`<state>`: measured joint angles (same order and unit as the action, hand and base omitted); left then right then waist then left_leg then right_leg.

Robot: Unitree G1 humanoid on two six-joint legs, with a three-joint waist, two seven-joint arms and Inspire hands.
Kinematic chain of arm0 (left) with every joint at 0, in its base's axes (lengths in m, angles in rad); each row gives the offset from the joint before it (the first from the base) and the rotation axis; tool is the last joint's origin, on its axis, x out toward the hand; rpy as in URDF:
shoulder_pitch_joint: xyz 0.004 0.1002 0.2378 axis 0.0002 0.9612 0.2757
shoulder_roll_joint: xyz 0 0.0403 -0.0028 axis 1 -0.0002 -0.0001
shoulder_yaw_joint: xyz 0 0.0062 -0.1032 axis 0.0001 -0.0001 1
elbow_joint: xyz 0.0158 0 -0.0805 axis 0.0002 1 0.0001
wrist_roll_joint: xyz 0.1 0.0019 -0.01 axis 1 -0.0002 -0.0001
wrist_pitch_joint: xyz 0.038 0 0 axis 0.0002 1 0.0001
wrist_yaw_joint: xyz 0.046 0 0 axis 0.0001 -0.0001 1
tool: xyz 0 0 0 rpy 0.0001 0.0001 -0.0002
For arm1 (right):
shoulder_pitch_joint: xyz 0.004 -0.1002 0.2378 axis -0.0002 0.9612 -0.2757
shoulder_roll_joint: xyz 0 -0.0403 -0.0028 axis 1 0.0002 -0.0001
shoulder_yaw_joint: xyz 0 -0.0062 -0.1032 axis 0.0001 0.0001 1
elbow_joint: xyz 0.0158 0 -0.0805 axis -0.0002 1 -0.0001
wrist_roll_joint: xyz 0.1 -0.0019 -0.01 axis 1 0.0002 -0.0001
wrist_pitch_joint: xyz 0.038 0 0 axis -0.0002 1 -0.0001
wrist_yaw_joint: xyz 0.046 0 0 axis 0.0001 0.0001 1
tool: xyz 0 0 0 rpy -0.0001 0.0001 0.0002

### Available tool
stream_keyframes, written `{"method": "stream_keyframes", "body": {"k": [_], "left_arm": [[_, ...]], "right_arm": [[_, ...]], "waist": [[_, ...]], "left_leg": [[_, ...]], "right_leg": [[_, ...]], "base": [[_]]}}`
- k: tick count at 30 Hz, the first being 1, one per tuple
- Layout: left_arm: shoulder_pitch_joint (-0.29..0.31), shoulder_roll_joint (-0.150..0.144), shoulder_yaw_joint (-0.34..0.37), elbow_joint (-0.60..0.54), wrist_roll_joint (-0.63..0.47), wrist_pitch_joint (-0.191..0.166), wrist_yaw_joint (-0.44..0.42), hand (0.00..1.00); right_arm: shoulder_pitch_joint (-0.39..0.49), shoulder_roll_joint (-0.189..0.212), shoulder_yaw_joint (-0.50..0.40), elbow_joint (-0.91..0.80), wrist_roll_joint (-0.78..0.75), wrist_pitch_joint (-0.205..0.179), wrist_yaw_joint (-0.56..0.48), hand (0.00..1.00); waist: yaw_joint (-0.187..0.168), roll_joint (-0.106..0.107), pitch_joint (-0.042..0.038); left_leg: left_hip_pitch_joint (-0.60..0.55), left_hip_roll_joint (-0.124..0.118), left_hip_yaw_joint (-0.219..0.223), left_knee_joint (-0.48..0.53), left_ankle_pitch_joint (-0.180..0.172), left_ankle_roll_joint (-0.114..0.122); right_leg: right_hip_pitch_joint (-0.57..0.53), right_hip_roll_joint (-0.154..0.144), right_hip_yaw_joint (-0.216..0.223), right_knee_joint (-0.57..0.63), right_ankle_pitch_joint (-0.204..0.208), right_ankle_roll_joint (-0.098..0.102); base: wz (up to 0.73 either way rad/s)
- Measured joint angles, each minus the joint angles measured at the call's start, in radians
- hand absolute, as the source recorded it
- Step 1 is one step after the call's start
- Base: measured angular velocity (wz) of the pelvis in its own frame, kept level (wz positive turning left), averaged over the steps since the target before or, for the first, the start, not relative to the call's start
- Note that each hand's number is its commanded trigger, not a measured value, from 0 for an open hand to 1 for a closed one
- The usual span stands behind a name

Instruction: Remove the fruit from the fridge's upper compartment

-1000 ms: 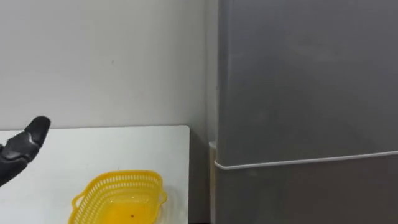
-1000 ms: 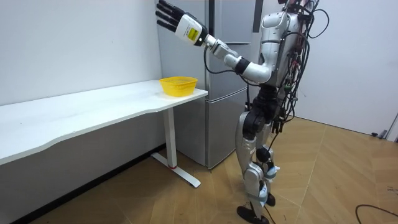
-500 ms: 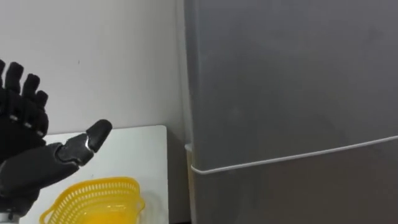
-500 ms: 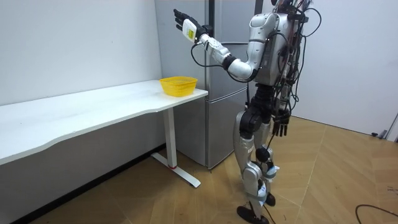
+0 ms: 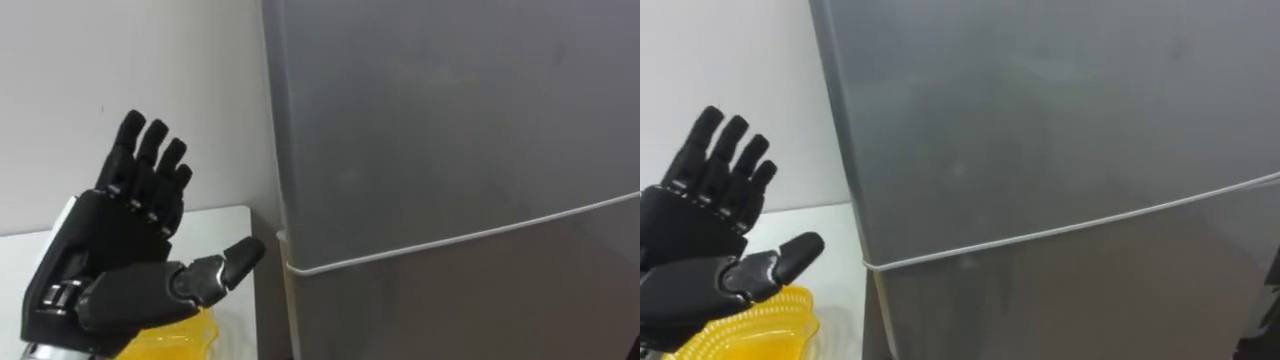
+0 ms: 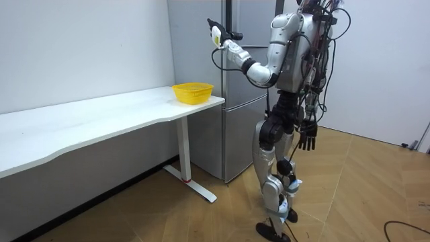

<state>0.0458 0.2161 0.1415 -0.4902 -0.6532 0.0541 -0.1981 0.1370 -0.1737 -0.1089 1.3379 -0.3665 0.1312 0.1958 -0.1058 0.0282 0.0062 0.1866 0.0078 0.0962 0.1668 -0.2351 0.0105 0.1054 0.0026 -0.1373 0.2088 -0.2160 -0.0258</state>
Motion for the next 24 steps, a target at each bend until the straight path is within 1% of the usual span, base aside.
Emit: {"method": "stream_keyframes", "body": {"k": [2,4,5,6,8,10,13,14,15,21,24], "left_arm": [[0.000,0.000,-0.013,0.000,0.003,0.015,-0.014,0.00],[0.000,0.000,-0.031,0.000,0.030,0.025,-0.024,0.00],[0.000,0.000,-0.041,0.000,0.051,0.032,-0.034,0.00],[-0.001,0.000,-0.049,0.000,0.078,0.034,-0.047,0.00],[-0.002,0.000,-0.054,0.000,0.081,0.038,-0.061,0.00],[-0.003,0.001,-0.067,0.000,0.081,0.040,-0.064,0.00],[-0.003,0.001,-0.068,0.000,0.081,0.043,-0.077,0.00],[-0.003,0.001,-0.068,0.000,0.081,0.043,-0.079,0.00],[-0.003,0.002,-0.069,0.000,0.080,0.043,-0.081,0.00],[-0.003,0.002,-0.076,-0.001,0.079,0.043,-0.098,0.00],[-0.003,0.003,-0.087,-0.001,0.078,0.043,-0.112,0.00]], "right_arm": [[-0.002,0.000,0.001,0.001,0.000,0.001,-0.006,0.00],[-0.008,-0.001,0.002,0.001,0.000,0.001,-0.013,0.00],[-0.014,-0.001,0.002,0.000,-0.001,0.001,-0.016,0.00],[-0.019,-0.001,0.007,0.000,-0.001,0.001,-0.020,0.00],[-0.029,-0.001,0.008,0.000,-0.001,0.001,-0.022,0.00],[-0.033,-0.001,0.008,0.001,-0.001,0.001,-0.021,0.00],[-0.040,-0.001,0.008,0.001,-0.001,0.001,-0.019,0.00],[-0.042,-0.002,0.008,0.001,-0.001,0.001,-0.019,0.00],[-0.044,-0.002,0.008,0.001,-0.001,0.001,-0.019,0.00],[-0.048,-0.002,0.009,0.001,0.000,-0.003,-0.019,0.00],[-0.049,-0.002,0.010,0.000,0.006,-0.007,-0.019,0.00]], "waist": [[0.000,0.000,0.0007],[0.000,0.000,0.0015],[0.000,-0.001,0.0031],[-0.001,0.000,0.0027],[-0.005,0.001,0.0025],[-0.006,0.001,0.0026],[-0.009,0.001,0.0026],[-0.009,0.004,0.0011],[-0.009,0.004,0.0013],[-0.013,0.008,0.0003],[-0.025,0.008,0.0010]], "left_leg": [[-0.001,0.001,0.005,0.000,0.000,0.000],[-0.002,0.002,0.010,0.000,0.000,0.000],[-0.003,0.003,0.011,0.000,0.000,0.000],[-0.005,0.003,0.013,0.000,0.000,0.000],[-0.009,0.003,0.014,0.000,0.000,0.000],[-0.009,0.003,0.017,0.000,0.000,0.000],[-0.009,0.005,0.023,0.000,0.000,0.000],[-0.009,0.006,0.030,0.000,0.000,0.000],[-0.009,0.013,0.035,0.000,0.000,0.000],[-0.009,0.015,0.039,0.000,0.000,0.000],[-0.008,0.015,0.040,0.000,0.000,0.000]], "right_leg": [[-0.004,0.001,0.002,0.005,0.000,0.000],[-0.009,0.001,0.007,0.010,0.000,-0.001],[-0.011,0.001,0.009,0.011,0.000,-0.001],[-0.016,0.001,0.012,0.012,0.001,-0.001],[-0.020,0.001,0.013,0.011,0.001,-0.003],[-0.020,0.001,0.013,0.011,0.002,-0.003],[-0.020,0.001,0.015,0.010,0.002,-0.003],[-0.020,0.001,0.015,0.010,0.002,-0.004],[-0.020,0.000,0.017,0.010,0.002,-0.004],[-0.019,0.001,0.022,0.010,0.003,-0.006],[-0.017,0.001,0.021,0.011,0.003,-0.006]], "base": [[-0.06],[-0.09],[-0.07],[-0.07],[-0.03],[0.00],[-0.01],[-0.04],[-0.05],[-0.03],[0.00]]}}
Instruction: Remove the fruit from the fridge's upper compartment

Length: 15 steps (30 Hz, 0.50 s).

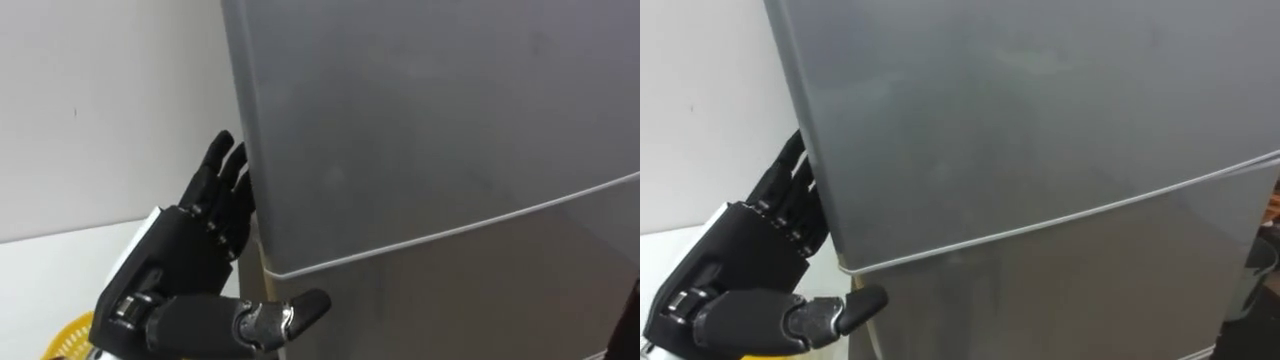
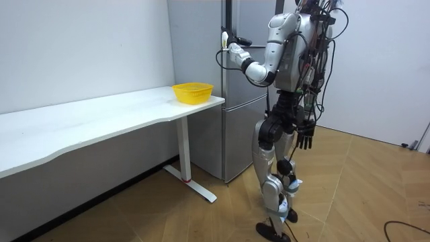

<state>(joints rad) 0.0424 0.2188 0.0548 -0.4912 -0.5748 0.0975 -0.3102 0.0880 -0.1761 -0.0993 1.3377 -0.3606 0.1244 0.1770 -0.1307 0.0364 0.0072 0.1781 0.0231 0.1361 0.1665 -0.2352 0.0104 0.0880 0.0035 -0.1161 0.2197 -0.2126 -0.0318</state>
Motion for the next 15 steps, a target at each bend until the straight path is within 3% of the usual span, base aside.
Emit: {"method": "stream_keyframes", "body": {"k": [1,2,3,4,6,15], "left_arm": [[0.000,0.000,-0.002,0.000,0.000,0.000,-0.005,0.00],[0.000,0.000,-0.002,-0.001,0.000,0.000,-0.014,0.45],[-0.001,0.000,-0.002,-0.002,0.000,0.000,-0.021,0.60],[-0.002,0.000,-0.002,-0.002,0.000,0.000,-0.024,0.62],[-0.005,0.000,-0.002,-0.005,-0.001,0.000,-0.029,0.98],[-0.013,0.005,0.009,-0.016,-0.003,-0.001,-0.026,1.00]], "right_arm": [[0.000,0.000,0.000,0.000,0.000,-0.001,0.000,0.00],[-0.001,0.000,0.000,0.000,-0.001,-0.001,0.000,0.00],[0.000,0.000,-0.001,0.000,-0.001,-0.001,-0.001,0.00],[0.001,0.000,-0.001,0.000,-0.001,-0.001,-0.001,0.00],[0.002,-0.001,-0.001,0.000,-0.001,-0.001,0.001,0.00],[0.001,-0.009,-0.001,0.000,-0.001,-0.001,0.016,0.00]], "waist": [[-0.002,0.000,-0.0001],[-0.004,0.000,0.0000],[-0.005,0.000,0.0003],[-0.006,0.000,0.0004],[-0.008,0.000,0.0006],[-0.002,0.002,-0.0006]], "left_leg": [[0.000,0.000,0.000,0.000,0.000,0.000],[0.000,0.000,0.000,0.000,0.000,0.000],[0.000,0.000,0.001,0.000,0.000,0.000],[0.000,0.000,0.001,0.000,0.000,0.000],[-0.001,0.000,0.001,0.000,0.000,0.000],[-0.001,0.000,0.001,0.000,0.000,0.000]], "right_leg": [[0.000,0.000,0.000,0.000,0.000,0.000],[0.000,0.000,0.001,0.000,0.000,0.000],[0.000,0.000,0.001,0.000,0.000,0.000],[0.000,0.000,0.001,0.000,0.000,0.000],[0.000,0.000,0.001,-0.001,0.000,0.000],[0.003,-0.001,-0.003,-0.002,0.000,0.000]], "base": [[0.00],[0.00],[0.00],[0.00],[0.00],[0.01]]}}
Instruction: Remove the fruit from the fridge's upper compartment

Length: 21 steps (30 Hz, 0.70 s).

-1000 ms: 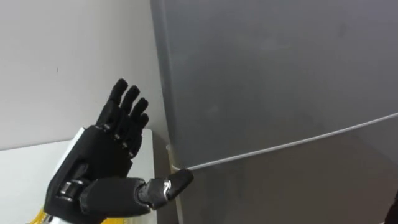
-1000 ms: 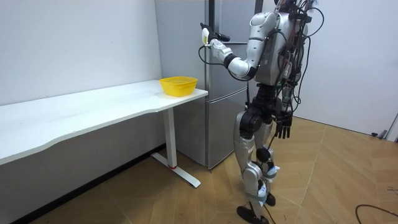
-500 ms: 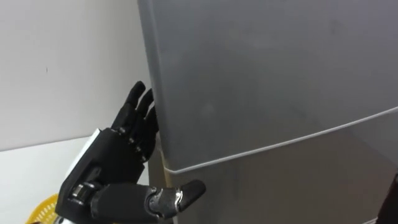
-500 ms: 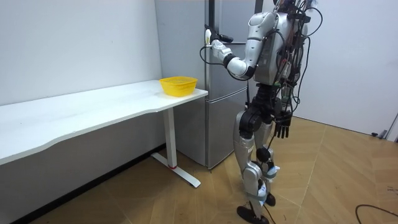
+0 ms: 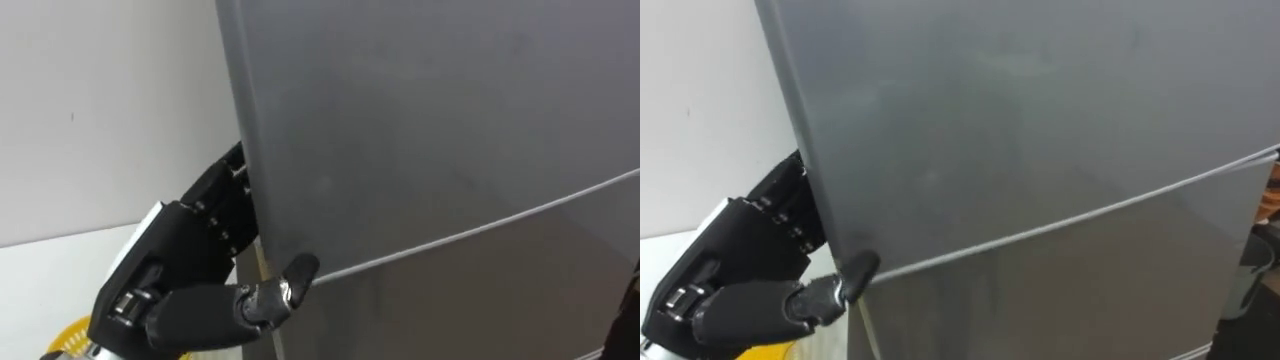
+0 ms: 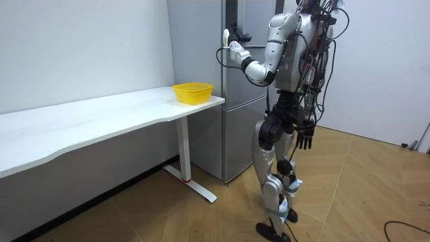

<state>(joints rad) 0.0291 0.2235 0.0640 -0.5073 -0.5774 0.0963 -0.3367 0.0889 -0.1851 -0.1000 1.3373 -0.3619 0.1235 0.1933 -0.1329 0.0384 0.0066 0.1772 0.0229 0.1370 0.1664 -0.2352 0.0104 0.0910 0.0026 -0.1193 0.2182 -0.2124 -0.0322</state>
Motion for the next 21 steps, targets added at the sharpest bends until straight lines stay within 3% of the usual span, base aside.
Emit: {"method": "stream_keyframes", "body": {"k": [2,7,15,21], "left_arm": [[-0.001,-0.002,-0.002,0.000,0.001,0.000,0.027,0.00],[-0.001,-0.002,-0.001,0.000,-0.002,0.000,0.037,0.00],[-0.013,0.028,-0.041,-0.006,-0.002,0.000,-0.028,0.00],[-0.018,0.030,-0.050,-0.006,-0.002,0.000,-0.061,0.00]], "right_arm": [[-0.005,-0.001,0.000,0.000,0.000,0.000,0.000,0.00],[-0.007,-0.006,0.000,0.001,0.001,0.000,0.001,0.00],[-0.018,-0.010,0.001,0.003,0.004,-0.001,-0.009,0.00],[-0.018,-0.010,0.003,0.003,0.008,0.000,-0.008,0.00]], "waist": [[-0.002,0.001,-0.0004],[-0.002,0.002,-0.0009],[-0.003,-0.001,0.0006],[-0.003,0.000,-0.0002]], "left_leg": [[-0.001,0.000,0.000,0.000,0.000,0.000],[-0.001,0.001,-0.001,0.000,0.000,0.000],[0.008,0.000,-0.001,0.000,0.000,0.000],[0.010,0.001,0.000,0.000,0.000,0.000]], "right_leg": [[-0.001,0.000,-0.003,0.000,0.000,0.000],[0.000,0.001,-0.004,-0.002,0.000,0.000],[0.017,0.000,-0.005,-0.015,0.001,0.000],[0.016,0.001,-0.005,-0.014,0.001,-0.001]], "base": [[0.03],[0.00],[0.00],[-0.01]]}}
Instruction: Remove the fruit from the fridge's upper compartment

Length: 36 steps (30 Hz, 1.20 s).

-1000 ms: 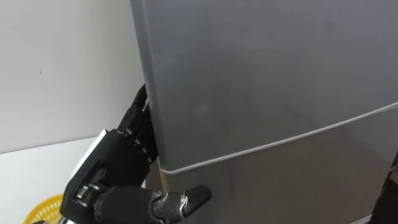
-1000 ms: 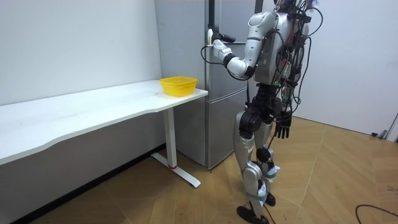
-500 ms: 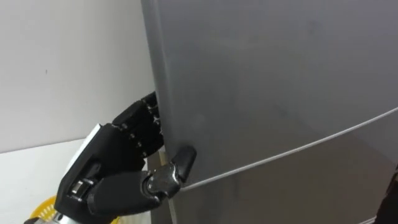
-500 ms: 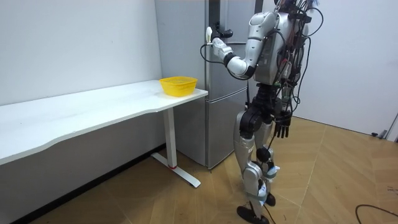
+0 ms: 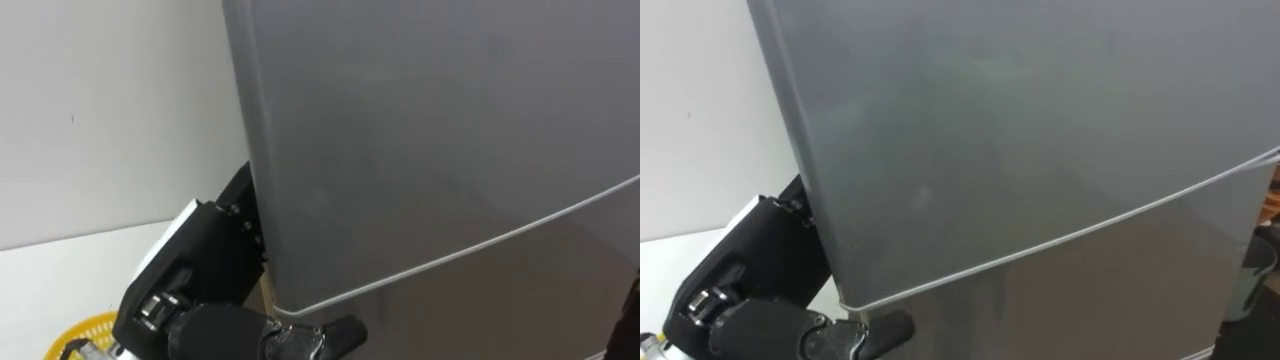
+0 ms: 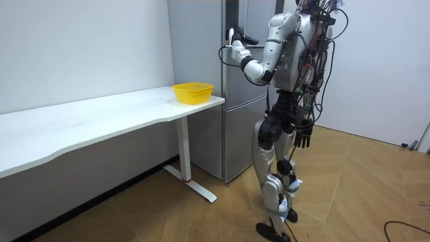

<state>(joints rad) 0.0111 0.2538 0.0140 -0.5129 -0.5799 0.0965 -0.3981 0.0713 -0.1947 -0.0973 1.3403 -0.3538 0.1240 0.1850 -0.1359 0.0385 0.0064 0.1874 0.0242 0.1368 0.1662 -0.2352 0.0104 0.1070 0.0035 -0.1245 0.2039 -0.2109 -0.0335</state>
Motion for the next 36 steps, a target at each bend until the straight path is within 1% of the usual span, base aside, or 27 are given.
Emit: {"method": "stream_keyframes", "body": {"k": [4,7,10,15,17,19,24,27,30,33,36], "left_arm": [[0.000,0.004,0.000,0.000,-0.018,0.004,-0.010,0.00],[0.000,0.004,-0.001,0.000,-0.018,0.006,-0.029,0.00],[-0.001,0.004,-0.005,0.000,-0.019,0.006,-0.049,0.00],[-0.012,0.004,-0.010,0.000,-0.019,0.006,-0.067,0.00],[-0.022,0.004,-0.014,0.000,-0.019,0.006,-0.073,0.00],[-0.031,0.004,-0.020,0.000,-0.019,0.006,-0.075,0.00],[-0.055,0.004,-0.037,0.000,-0.020,0.006,-0.090,0.00],[-0.073,0.004,-0.067,-0.001,-0.081,0.007,-0.094,0.00],[-0.073,0.005,-0.070,-0.002,-0.123,0.007,-0.109,0.00],[-0.073,0.012,-0.070,-0.009,-0.137,0.007,-0.128,0.00],[-0.074,0.012,-0.076,-0.013,-0.138,0.006,-0.140,0.00]], "right_arm": [[-0.001,0.000,0.017,0.000,0.000,0.001,0.000,0.00],[0.000,0.000,0.034,0.000,-0.001,0.000,0.001,0.00],[-0.002,0.000,0.035,0.001,-0.004,0.000,0.000,0.00],[-0.004,0.000,0.036,0.002,-0.004,0.000,-0.001,0.00],[-0.004,0.000,0.038,0.002,-0.004,0.000,-0.002,0.00],[-0.004,0.000,0.039,0.003,-0.004,0.000,-0.002,0.00],[-0.004,0.000,0.039,0.004,-0.005,0.000,-0.008,0.00],[-0.005,-0.001,0.039,0.005,-0.005,0.000,0.000,0.00],[-0.013,-0.003,0.038,0.012,-0.005,-0.002,0.008,0.00],[-0.018,-0.007,0.038,0.014,-0.005,-0.003,0.010,0.00],[-0.019,-0.009,0.038,0.014,-0.004,-0.002,0.010,0.00]], "waist": [[0.000,0.002,-0.0011],[-0.003,0.004,-0.0023],[-0.003,0.009,-0.0041],[-0.003,0.014,-0.0042],[-0.003,0.018,-0.0038],[-0.002,0.021,-0.0051],[-0.003,0.023,-0.0042],[-0.008,0.023,-0.0043],[-0.015,0.022,-0.0041],[-0.022,0.020,-0.0028],[-0.024,0.016,-0.0022]], "left_leg": [[0.000,0.000,0.000,0.000,0.000,0.000],[-0.003,0.000,0.000,0.000,0.000,0.000],[-0.004,0.000,0.000,0.001,0.000,0.000],[-0.006,0.000,0.000,0.002,0.000,0.000],[-0.007,0.000,0.000,0.002,0.000,0.000],[-0.010,0.000,0.000,0.002,0.000,0.000],[-0.012,0.000,0.000,0.001,0.000,0.000],[-0.012,0.000,0.003,0.001,0.000,0.000],[-0.013,0.000,0.009,0.000,0.000,0.000],[-0.011,0.000,0.021,0.000,0.000,0.000],[-0.010,0.000,0.025,0.000,0.000,0.000]], "right_leg": [[0.001,-0.001,-0.002,0.000,0.000,0.000],[0.006,-0.003,-0.011,-0.002,0.000,0.000],[0.005,-0.003,-0.015,-0.003,0.000,0.000],[-0.002,-0.003,-0.014,-0.002,0.000,0.000],[-0.004,-0.003,-0.015,-0.001,0.000,0.000],[-0.004,-0.003,-0.014,-0.001,0.000,0.000],[-0.003,-0.003,-0.013,0.000,0.000,0.000],[-0.004,-0.003,-0.009,-0.001,0.000,0.000],[-0.005,-0.002,-0.001,0.000,0.000,0.000],[-0.007,-0.001,0.008,0.000,0.000,0.000],[-0.008,-0.001,0.014,0.000,0.001,0.000]], "base": [[0.01],[0.09],[0.06],[0.01],[0.00],[0.00],[0.00],[-0.04],[-0.07],[-0.07],[-0.07]]}}
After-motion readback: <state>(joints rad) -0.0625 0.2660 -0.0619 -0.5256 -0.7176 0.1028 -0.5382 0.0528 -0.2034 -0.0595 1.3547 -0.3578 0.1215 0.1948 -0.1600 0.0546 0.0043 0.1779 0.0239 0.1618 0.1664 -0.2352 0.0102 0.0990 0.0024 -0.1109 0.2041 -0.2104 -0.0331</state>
